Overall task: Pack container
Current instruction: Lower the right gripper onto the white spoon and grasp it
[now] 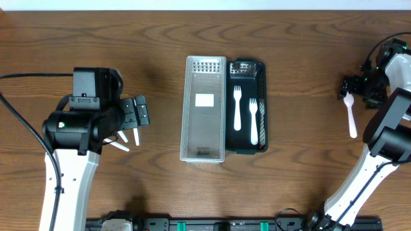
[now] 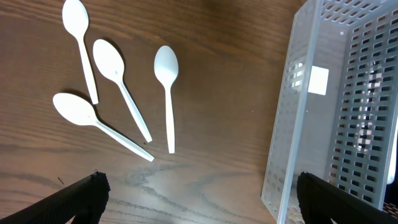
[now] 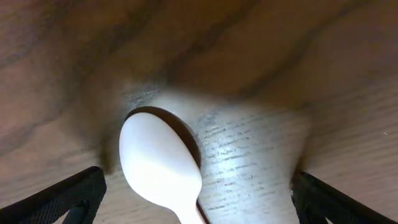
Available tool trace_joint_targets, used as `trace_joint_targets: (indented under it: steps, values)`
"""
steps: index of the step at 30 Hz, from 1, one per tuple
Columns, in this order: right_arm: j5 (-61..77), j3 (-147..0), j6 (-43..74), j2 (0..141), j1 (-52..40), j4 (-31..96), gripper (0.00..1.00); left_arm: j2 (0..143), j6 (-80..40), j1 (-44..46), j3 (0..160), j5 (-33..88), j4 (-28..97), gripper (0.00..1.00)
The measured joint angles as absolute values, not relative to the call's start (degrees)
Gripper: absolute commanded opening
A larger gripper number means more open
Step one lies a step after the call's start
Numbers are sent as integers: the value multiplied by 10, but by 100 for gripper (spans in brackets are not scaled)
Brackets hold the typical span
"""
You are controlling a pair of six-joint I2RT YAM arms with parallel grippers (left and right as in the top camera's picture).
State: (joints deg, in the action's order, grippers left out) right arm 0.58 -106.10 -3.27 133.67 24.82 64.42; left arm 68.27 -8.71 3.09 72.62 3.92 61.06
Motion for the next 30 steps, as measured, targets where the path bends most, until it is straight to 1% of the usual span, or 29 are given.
trace_joint_targets:
  steps: [9, 12, 13, 16, 20, 27, 28, 30]
  values:
    - [8, -1061, -36, 1337, 245, 631, 97, 683, -87, 31, 726, 39, 611, 98]
    - [8, -1060, -39, 1337, 245, 630, 88, 683, -87, 31, 726, 39, 611, 98]
    - [6, -1060, -41, 1337, 245, 629, 82, 683, -87, 31, 726, 39, 611, 98]
    - [6, -1059, -45, 1337, 245, 630, 68, 683, -87, 31, 726, 39, 610, 98]
    - [5, -1059, -44, 1337, 245, 630, 61, 683, -87, 31, 726, 39, 607, 98]
    - [5, -1058, -47, 1337, 245, 632, 36, 683, -87, 31, 726, 39, 604, 98]
    - [5, -1058, -48, 1337, 245, 632, 34, 683, -87, 31, 726, 39, 604, 98]
    - [5, -1058, -46, 1337, 245, 632, 34, 683, -87, 31, 726, 39, 604, 98]
